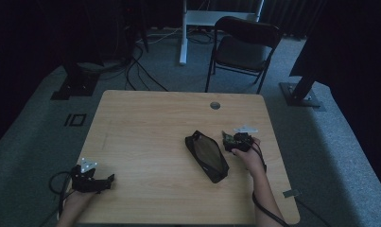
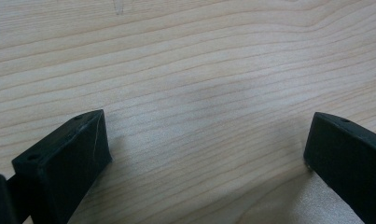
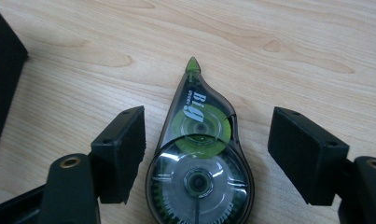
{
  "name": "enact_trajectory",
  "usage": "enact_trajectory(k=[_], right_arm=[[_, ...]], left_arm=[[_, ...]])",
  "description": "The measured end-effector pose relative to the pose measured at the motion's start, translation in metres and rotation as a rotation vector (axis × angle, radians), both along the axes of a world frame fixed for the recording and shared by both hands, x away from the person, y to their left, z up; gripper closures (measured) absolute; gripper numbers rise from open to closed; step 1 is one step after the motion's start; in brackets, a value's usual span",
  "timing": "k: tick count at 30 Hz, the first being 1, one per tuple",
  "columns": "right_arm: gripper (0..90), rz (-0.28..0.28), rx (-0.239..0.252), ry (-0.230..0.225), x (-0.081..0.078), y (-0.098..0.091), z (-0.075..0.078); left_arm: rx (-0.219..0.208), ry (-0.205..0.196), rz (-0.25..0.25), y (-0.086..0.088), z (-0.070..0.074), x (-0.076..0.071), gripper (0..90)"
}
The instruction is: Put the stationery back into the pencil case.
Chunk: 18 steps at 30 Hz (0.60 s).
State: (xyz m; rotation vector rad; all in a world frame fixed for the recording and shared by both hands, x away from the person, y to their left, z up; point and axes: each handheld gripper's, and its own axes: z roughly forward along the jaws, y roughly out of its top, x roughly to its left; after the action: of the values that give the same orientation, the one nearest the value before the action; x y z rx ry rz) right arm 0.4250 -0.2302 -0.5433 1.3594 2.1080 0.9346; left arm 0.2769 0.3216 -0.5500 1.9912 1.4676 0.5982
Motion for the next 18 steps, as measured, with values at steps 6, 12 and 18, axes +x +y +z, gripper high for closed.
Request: enact_trajectory(k=[6, 12, 18], right_arm=[[27.4, 0.012, -0.007, 0.004, 0.0035, 0.0005, -0.0019], [31.0, 0.007, 0.014, 0.019, 0.0053, 0.0022, -0.0056], [37.6, 0.013, 0.005, 0.018, 0.0044, 0.0051, -0.0042]], left_arm=[[0.000, 0.000, 0.000, 0.0000, 0.0000, 0.0000, 0.2], [0.000, 0.000, 0.000, 0.0000, 0.0000, 0.0000, 0.2], [0.000, 0.000, 0.000, 0.0000, 0.0000, 0.0000, 0.1]])
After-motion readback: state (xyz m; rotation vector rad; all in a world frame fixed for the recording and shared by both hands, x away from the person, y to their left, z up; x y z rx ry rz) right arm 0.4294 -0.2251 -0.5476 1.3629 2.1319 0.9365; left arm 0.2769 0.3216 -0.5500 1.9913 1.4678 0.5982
